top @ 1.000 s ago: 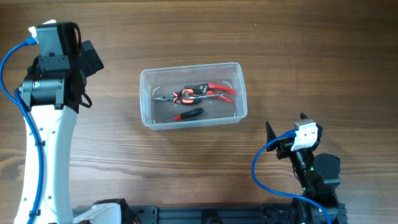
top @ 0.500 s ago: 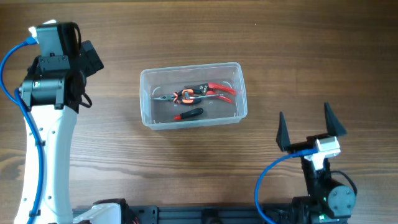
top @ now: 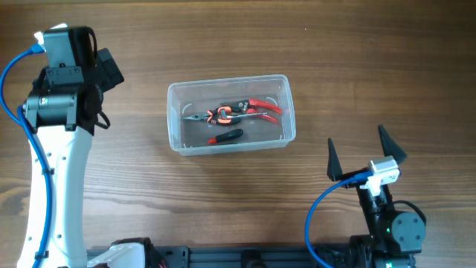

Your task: Pack container

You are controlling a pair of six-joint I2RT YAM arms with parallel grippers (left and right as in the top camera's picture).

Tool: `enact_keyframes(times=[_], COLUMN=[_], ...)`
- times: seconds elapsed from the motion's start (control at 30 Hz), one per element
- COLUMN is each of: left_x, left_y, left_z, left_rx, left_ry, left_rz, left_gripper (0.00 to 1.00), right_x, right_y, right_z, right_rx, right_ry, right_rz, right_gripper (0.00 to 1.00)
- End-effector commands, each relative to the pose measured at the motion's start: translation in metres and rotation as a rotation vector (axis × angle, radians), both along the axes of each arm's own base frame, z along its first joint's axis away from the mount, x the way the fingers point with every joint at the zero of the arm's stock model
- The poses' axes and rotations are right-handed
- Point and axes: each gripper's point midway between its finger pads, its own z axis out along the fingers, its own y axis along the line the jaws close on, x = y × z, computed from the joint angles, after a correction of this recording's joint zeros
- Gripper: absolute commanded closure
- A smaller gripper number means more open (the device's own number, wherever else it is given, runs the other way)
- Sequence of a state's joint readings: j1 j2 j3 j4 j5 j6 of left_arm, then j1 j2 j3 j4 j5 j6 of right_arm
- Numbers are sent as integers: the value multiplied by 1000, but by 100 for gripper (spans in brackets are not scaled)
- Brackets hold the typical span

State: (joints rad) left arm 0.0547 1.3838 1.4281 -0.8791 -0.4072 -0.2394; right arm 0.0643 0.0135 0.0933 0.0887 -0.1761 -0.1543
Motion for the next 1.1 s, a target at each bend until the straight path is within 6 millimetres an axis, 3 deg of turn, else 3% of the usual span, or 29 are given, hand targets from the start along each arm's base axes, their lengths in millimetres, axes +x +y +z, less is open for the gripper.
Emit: enact_keyframes(times=[0.0, 0.2, 0.83, 0.93, 1.0, 1.07], left_x=[0, 0, 0, -16, -46, -76], left_y=[4, 4, 4, -5, -8, -17], left_z=[0, 0, 0, 18, 37, 40], left_rx=[9, 9, 9, 11, 9, -55], left_ry=[0, 0, 0, -55, -140, -248], left_rz=[13, 13, 14, -8, -13, -14], left_gripper=[0, 0, 0, 0, 0, 0], right_x=[2, 8, 8, 8, 8, 8], right_y=[1, 2, 1, 1, 1, 1], right_z=[-13, -59, -58, -58, -58, -58], right_rx=[-3, -10, -11, -11, -11, -11], right_ry=[28, 164, 157, 157, 157, 157], right_rz=[7, 7, 6, 6, 6, 6], right_gripper=[0, 0, 0, 0, 0, 0])
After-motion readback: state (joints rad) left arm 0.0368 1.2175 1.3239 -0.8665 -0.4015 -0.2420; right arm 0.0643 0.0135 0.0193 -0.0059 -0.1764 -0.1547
